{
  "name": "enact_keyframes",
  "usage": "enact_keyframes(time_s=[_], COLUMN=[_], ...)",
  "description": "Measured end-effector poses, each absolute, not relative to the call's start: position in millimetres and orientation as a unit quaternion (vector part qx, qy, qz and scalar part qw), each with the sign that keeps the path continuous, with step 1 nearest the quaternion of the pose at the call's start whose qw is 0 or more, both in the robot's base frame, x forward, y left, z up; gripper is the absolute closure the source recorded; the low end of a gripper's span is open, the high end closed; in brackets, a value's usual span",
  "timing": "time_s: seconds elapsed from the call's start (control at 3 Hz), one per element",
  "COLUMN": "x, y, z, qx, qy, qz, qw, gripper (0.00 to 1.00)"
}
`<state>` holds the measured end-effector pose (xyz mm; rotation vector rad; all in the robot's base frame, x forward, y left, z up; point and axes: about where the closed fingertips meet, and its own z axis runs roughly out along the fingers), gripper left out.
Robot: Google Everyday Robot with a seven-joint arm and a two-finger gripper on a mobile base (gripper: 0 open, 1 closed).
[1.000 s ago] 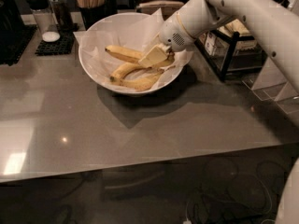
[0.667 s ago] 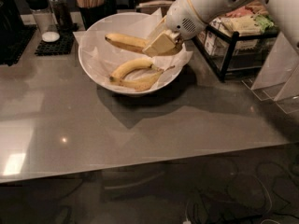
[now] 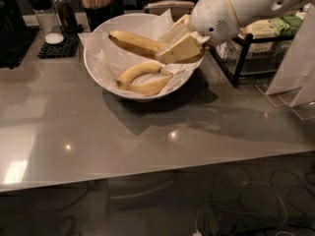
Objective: Pick banana from white bowl
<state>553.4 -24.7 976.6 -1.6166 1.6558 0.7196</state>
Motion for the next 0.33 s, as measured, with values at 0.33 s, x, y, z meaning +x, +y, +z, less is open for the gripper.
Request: enact_keyframes(time_s=[0.33], x=[519.6], y=[-27.8], z=[971.8], qx=[-0.595], qy=[0.6], qz=[0.345], qw=[0.409], gripper=[1.0])
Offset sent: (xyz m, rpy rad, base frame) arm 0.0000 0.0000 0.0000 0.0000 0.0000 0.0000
